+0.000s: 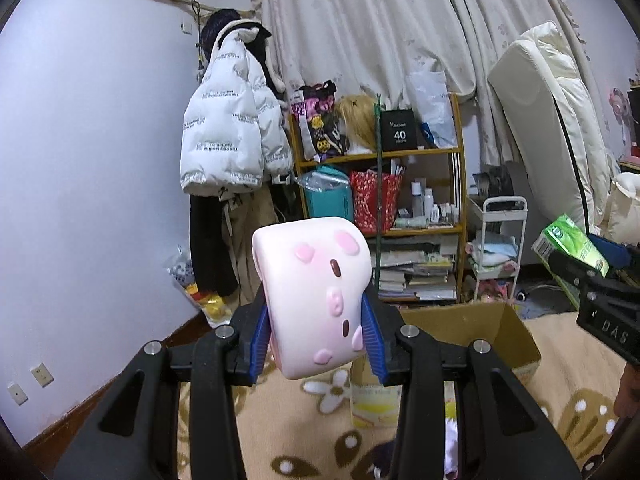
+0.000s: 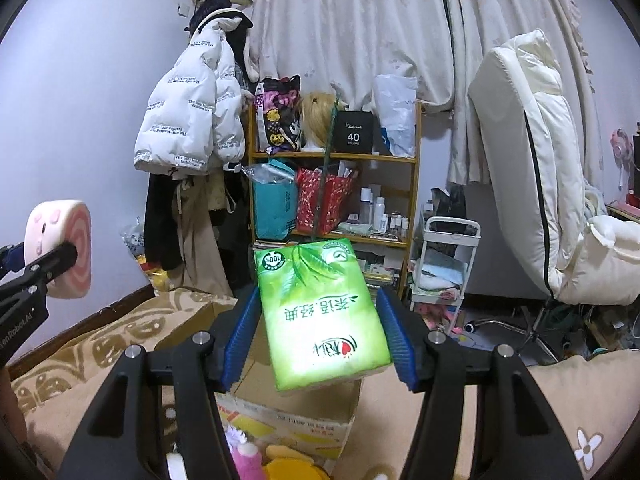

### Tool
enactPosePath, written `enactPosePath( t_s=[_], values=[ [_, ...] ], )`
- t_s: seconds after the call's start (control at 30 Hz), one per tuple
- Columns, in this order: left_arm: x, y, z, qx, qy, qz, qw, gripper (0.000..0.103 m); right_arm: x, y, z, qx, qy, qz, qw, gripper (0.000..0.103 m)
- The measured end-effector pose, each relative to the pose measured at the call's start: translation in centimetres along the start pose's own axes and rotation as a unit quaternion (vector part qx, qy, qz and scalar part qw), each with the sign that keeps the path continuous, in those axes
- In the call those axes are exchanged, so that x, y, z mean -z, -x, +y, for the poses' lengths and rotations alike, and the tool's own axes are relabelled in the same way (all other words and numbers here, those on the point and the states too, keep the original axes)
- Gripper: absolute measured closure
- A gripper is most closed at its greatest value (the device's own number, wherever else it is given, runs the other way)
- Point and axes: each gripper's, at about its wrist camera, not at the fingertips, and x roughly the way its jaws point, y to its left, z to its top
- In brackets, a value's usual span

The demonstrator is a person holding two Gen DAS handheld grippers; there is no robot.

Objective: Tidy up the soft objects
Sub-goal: 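Close the left tool on the pig plush while the right tool grips and lifts the tissue pack, then carry both items over the cardboard box and open both tools to drop them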

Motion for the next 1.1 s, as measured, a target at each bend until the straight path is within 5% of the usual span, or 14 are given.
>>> enactPosePath(
  t_s=[0.33, 0.67, 1.1],
  values=[
    [-1.1, -2.6, -1.5, 0.011, -0.007, -0.01, 0.9999, 0.063, -0.8, -1.8, -1.2, 0.018, -0.023, -0.015, 0.999, 0.04],
    [1.3, -5.7, -2.4, 0.025, 0.001, 0.025, 0.9994, 0.063, 0.2, -3.7, -2.0, 0.019, -0.018, -0.01, 1.0, 0.041],
    [3.3, -9.6, -4.2, 0.055, -0.015, 0.074, 0.9956, 0.063, 3.6, -7.9, -3.3, 0.009, -0.049, 0.049, 0.998, 0.044]
  ],
)
